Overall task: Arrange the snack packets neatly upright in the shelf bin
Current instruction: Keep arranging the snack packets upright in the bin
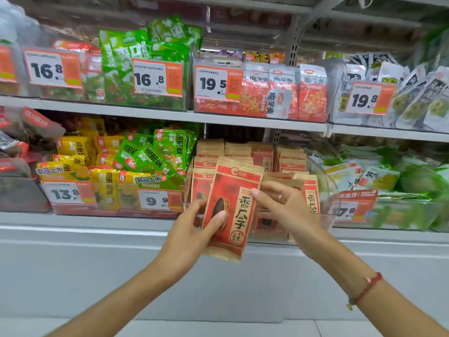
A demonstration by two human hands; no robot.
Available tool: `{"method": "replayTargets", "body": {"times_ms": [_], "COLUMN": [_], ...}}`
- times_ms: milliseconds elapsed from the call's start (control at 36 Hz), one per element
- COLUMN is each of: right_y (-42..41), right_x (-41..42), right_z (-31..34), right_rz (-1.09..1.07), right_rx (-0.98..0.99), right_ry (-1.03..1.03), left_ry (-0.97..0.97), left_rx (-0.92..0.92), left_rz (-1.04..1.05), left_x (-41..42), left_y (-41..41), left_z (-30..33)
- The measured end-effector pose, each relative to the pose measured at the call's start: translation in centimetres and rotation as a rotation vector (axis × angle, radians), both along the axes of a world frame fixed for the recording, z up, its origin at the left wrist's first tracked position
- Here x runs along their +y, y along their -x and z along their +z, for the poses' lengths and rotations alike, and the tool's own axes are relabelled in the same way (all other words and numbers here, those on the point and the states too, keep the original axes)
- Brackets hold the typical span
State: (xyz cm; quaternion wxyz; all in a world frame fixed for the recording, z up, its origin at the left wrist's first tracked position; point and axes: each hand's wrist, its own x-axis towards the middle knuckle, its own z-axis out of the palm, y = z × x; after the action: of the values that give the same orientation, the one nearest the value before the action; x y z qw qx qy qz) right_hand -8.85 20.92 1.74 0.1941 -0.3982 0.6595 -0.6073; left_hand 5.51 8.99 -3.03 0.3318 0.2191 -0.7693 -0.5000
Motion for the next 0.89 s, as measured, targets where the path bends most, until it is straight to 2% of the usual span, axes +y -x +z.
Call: {"method": "replayTargets", "body": {"times_ms": [83, 139, 250, 306, 417, 500, 667, 750, 889], "right_y": [-0.2, -0.7, -1.8, -2.1, -1.9, -1.5, -1.6, -1.9, -2.7], "right_x": [-0.5, -0.8, -1.0, -0.9, -0.1, 0.5, 0.5, 0.4, 0.6], "right_z": [-0.5, -0.9, -1.2, -1.0, -0.2, 0.1, 0.0, 0.1, 0.3], "right_rz": [-0.125, -0.179, -0.196, -0.143, 0.126, 0.213, 0.218, 0.197, 0.208], "right_rx": [0.117, 0.175, 0.221, 0.191, -0.063, -0.143, -0.268, -0.238, -0.049], "right_ry": [0.029, 0.049, 0.053, 0.019, -0.082, -0.093, -0.09, -0.075, -0.071], "left_ry": [0.178, 0.215, 0.125, 0.015, -0.187, -0.259, -0.333, -0.352, -0.417], "left_rx": [-0.067, -0.083, -0.135, -0.116, -0.055, -0.055, -0.081, -0.044, 0.084], "left_rz": [0.146, 0.164, 0.183, 0.145, -0.131, -0.283, -0.307, -0.263, -0.165], "left_x": [0.0, 0.6, 1.3, 1.0, 0.2, -0.3, -0.4, -0.2, -0.4], "left_y": [-0.1, -0.1, 0.2, 0.2, -0.3, -0.7, -0.8, -0.6, -0.5], "left_z": [-0.1, 0.3, 0.5, 0.5, 1.0, 1.3, 1.2, 1.3, 2.1]}}
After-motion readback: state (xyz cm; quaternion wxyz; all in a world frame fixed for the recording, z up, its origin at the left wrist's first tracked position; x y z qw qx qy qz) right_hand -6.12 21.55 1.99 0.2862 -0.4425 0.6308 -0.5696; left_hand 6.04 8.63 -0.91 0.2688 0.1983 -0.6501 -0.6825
